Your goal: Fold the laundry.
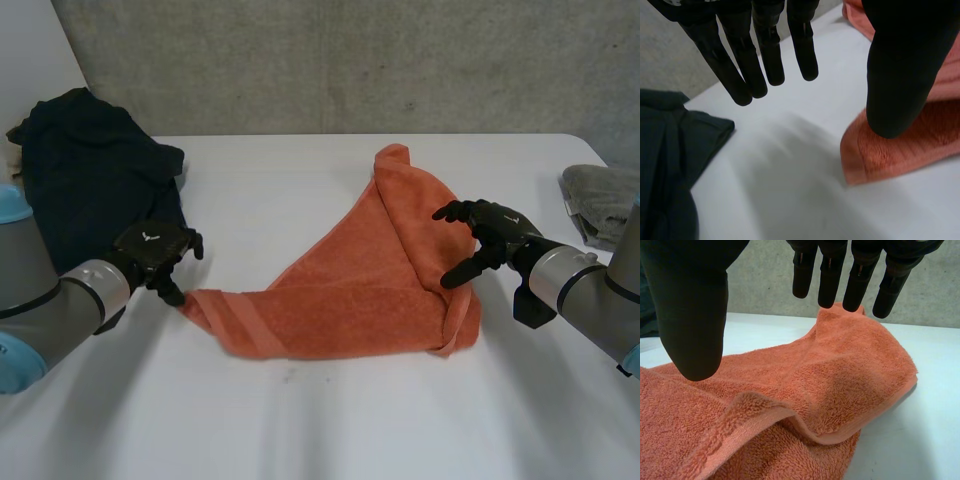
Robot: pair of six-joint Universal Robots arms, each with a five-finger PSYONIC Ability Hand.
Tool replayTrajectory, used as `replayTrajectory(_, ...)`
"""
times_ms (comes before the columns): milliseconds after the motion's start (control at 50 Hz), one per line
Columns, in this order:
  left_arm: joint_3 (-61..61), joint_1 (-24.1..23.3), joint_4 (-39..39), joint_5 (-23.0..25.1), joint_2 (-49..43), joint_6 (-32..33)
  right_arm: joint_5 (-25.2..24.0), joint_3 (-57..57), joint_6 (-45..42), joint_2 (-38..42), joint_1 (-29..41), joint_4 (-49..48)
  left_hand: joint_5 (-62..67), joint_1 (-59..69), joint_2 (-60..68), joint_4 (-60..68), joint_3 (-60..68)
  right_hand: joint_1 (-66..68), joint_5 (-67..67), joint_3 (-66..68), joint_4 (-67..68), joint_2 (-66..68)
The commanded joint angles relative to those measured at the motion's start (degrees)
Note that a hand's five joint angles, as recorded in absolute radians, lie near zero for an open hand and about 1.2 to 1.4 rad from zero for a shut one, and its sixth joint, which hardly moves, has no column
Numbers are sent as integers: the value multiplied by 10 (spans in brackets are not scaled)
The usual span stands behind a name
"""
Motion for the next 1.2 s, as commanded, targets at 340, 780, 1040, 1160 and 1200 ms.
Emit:
replayTrajectory(340, 58, -30, -43, 19, -73, 3, 7, -1, -24, -4, -7, -1, 310, 312, 314, 308, 312, -12, 17, -7, 0, -10)
replayTrajectory(780, 105, -90, 167, 15, 207, -126, -64, -195, -214, 23, -9, 125, 478, 479, 481, 475, 480, -126, -97, -122, -114, -125)
replayTrajectory(1040, 2, -101, 196, 135, 359, -203, -75, -518, -248, 238, 63, 137, 478, 479, 481, 475, 480, -133, -104, -128, -121, -131)
replayTrajectory(1160, -48, -105, 255, 160, 404, -243, -110, -585, -247, 326, 114, 147, 478, 479, 481, 475, 480, -133, -104, -128, -121, -131)
replayTrajectory(1200, -60, -103, 266, 164, 415, -257, -132, -588, -246, 343, 135, 149, 478, 479, 481, 475, 480, -133, -104, -128, -121, -131)
